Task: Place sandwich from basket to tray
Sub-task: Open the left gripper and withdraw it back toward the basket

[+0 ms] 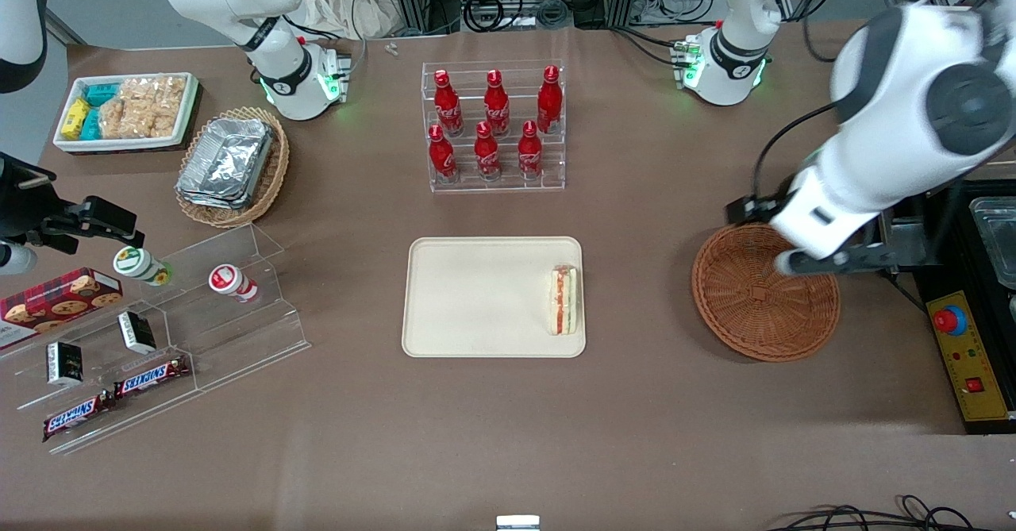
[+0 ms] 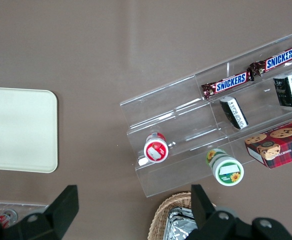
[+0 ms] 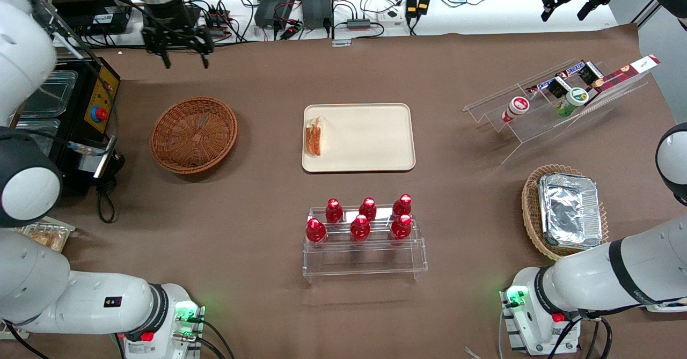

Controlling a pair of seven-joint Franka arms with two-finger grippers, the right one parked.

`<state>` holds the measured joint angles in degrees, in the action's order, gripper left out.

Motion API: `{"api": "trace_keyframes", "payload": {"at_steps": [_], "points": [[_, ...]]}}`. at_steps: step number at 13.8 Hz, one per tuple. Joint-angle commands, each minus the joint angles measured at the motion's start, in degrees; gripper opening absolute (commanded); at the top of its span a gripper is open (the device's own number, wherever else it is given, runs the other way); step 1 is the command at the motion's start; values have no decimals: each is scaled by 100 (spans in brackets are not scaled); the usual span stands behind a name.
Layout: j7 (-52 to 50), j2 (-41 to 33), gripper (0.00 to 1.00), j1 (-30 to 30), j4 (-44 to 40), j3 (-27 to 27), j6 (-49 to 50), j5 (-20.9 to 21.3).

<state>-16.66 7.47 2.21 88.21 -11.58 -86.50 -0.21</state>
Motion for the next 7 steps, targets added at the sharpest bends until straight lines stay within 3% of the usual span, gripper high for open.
{"api": "trace_keyframes", "payload": {"at_steps": [1, 7], "points": [[75, -770, 100, -36, 476, 154, 221, -93], [93, -721, 100, -27, 215, 218, 238, -57]]}}
